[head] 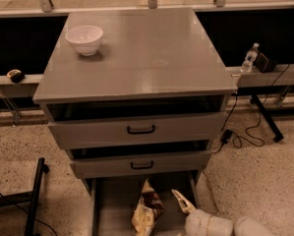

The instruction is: Pick brown chip bag from top drawer and place on counter

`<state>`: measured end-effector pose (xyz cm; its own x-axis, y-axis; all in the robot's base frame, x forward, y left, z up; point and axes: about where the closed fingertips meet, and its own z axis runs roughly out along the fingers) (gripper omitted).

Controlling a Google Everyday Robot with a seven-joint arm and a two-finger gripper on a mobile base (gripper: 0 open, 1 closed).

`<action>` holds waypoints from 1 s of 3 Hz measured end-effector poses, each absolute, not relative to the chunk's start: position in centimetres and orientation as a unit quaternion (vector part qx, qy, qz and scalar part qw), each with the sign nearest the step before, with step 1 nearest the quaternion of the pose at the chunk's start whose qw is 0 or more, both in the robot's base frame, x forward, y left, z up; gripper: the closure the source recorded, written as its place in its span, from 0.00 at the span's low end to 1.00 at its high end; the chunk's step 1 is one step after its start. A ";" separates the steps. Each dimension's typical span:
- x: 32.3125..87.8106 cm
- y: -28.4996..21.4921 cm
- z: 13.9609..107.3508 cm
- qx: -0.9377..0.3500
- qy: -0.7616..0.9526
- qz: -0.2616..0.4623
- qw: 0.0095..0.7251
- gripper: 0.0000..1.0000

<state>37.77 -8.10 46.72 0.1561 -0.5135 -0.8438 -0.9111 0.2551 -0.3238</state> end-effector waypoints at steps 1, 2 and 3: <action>41.0 -4.8 42.0 -0.506 0.665 0.224 0.501 0.00; 43.5 -3.0 37.7 -0.457 0.712 0.217 0.487 0.00; 44.6 -3.6 37.0 -0.446 0.725 0.193 0.488 0.00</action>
Offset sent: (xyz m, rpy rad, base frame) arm 0.0956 0.0609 -0.1486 0.0740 0.2540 -0.4342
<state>44.60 -3.60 36.96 -0.1272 -0.4584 -0.8796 -0.8350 0.5281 -0.1545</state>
